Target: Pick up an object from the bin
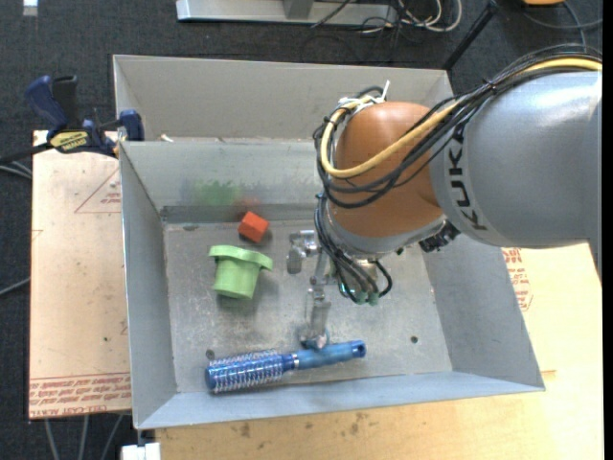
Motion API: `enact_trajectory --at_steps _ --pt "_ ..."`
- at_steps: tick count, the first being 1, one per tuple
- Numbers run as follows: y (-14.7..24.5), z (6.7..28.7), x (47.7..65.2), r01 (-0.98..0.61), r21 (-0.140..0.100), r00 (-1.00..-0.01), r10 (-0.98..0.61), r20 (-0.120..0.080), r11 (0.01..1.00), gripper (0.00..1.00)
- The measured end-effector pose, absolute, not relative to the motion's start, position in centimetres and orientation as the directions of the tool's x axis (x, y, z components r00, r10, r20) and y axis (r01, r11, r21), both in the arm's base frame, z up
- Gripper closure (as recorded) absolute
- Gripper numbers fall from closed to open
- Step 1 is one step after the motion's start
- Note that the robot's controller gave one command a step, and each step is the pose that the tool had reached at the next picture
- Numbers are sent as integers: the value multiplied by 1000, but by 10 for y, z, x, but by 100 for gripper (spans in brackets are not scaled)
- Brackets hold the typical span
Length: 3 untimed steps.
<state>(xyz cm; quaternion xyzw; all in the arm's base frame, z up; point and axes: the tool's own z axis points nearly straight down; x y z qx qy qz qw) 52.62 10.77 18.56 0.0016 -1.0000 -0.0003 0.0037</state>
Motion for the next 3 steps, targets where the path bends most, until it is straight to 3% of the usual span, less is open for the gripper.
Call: enact_trajectory --at_steps 1,2,3 --pt "62 74 485 -155 1 -988 -155 -6 988 0" --pt "63 75 484 -158 1 -988 -158 0 988 100" --pt "81 314 518 -178 0 -984 -178 -11 984 100"
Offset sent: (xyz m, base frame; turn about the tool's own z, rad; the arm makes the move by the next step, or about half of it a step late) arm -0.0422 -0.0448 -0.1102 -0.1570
